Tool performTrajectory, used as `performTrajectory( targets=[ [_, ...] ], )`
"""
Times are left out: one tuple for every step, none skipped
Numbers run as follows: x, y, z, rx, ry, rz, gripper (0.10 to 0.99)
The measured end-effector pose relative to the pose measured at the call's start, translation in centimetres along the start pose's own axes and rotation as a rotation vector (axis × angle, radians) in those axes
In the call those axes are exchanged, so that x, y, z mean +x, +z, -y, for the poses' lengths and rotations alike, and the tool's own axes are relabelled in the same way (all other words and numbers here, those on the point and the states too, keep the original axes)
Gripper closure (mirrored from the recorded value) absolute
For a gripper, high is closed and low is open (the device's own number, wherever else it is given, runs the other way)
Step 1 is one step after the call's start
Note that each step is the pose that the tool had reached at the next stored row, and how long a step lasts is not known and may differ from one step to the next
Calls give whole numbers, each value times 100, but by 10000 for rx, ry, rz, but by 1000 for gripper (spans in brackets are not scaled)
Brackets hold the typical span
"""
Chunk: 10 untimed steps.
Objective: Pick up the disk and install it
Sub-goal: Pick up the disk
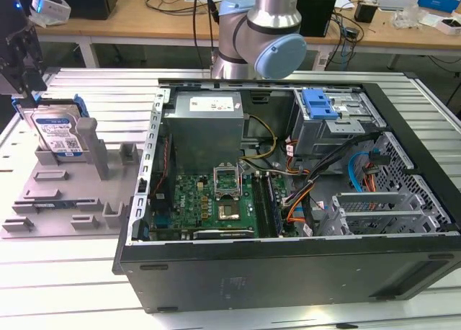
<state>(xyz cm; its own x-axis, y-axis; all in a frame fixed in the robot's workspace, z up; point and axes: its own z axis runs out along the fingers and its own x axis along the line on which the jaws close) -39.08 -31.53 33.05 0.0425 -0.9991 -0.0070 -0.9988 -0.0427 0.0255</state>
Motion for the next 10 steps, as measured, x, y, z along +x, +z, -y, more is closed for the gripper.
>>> performTrajectory(
  targets=[
    [0, 10, -1, 0, -2, 1, 529],
    [0, 21, -4, 0, -1, 0, 529],
    [-1, 29, -8, -1, 1, 0, 529],
    [0, 37, -11, -2, 0, 0, 529],
    [0, 44, -14, -1, 0, -1, 529],
    [-1, 53, -18, 0, 0, 0, 529],
    [-1, 61, -20, 1, 0, 1, 529],
    [-1, 68, -22, 0, 1, 0, 529],
    [-1, 74, -23, 0, 0, 0, 529],
    [-1, 83, -25, 0, 0, 0, 529]
  ],
)
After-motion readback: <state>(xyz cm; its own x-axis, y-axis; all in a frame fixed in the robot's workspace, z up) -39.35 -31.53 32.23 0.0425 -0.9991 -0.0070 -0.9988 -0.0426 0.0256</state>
